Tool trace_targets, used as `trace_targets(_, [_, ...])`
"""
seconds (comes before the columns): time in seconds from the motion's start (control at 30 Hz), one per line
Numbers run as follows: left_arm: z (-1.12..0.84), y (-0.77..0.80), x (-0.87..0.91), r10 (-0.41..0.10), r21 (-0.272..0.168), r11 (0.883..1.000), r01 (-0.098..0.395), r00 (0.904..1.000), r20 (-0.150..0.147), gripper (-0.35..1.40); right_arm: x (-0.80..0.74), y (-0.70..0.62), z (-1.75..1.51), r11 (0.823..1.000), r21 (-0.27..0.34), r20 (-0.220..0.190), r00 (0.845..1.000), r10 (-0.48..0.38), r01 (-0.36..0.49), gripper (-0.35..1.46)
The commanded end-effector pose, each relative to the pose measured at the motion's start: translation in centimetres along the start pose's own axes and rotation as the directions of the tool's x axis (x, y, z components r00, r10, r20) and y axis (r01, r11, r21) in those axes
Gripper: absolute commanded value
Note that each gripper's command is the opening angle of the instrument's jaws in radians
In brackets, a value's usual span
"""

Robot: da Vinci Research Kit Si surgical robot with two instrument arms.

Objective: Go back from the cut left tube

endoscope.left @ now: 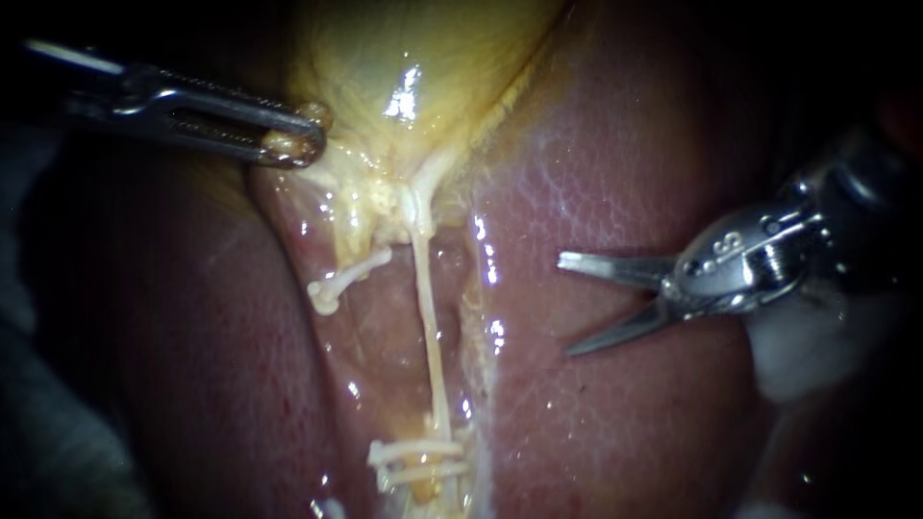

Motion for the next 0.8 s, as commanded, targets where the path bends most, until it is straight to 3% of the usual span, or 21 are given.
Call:
trace_targets(0.03, [0.01,0.0,0.0,0.001,0.003,1.0,-0.001,1.0,-0.001,-0.35,0.0,0.0,0.0,1.0,-0.01,0.007,1.0,-0.002,0.002,1.41])
trace_targets(0.17, [0.13,-0.05,-0.04,0.004,0.008,1.0,-0.004,1.0,-0.005,-0.35,-0.01,0.01,-0.01,0.999,-0.037,0.029,1.0,-0.013,0.014,1.43])
trace_targets(0.3, [0.34,-0.13,-0.12,0.004,0.003,1.0,-0.004,1.0,-0.002,-0.35,-0.03,0.01,-0.02,1.0,-0.003,0.015,1.0,-0.01,0.01,1.45])
trace_targets(0.5, [0.61,-0.18,-0.19,-0.001,-0.009,1.0,0.001,1.0,0.006,-0.35,-0.04,0.01,-0.02,1.0,-0.002,0.017,1.0,-0.01,0.01,1.45])
trace_targets(0.73, [0.6,-0.17,-0.2,-0.001,-0.012,1.0,0.001,1.0,0.008,-0.35,-0.05,0.01,-0.03,1.0,0.001,0.016,1.0,-0.011,0.011,1.45])
trace_targets(0.8, [0.59,-0.17,-0.19,-0.001,-0.013,1.0,0.001,1.0,0.009,-0.35,-0.04,0.01,-0.01,0.999,0.039,-0.005,1.0,-0.01,0.01,1.45])
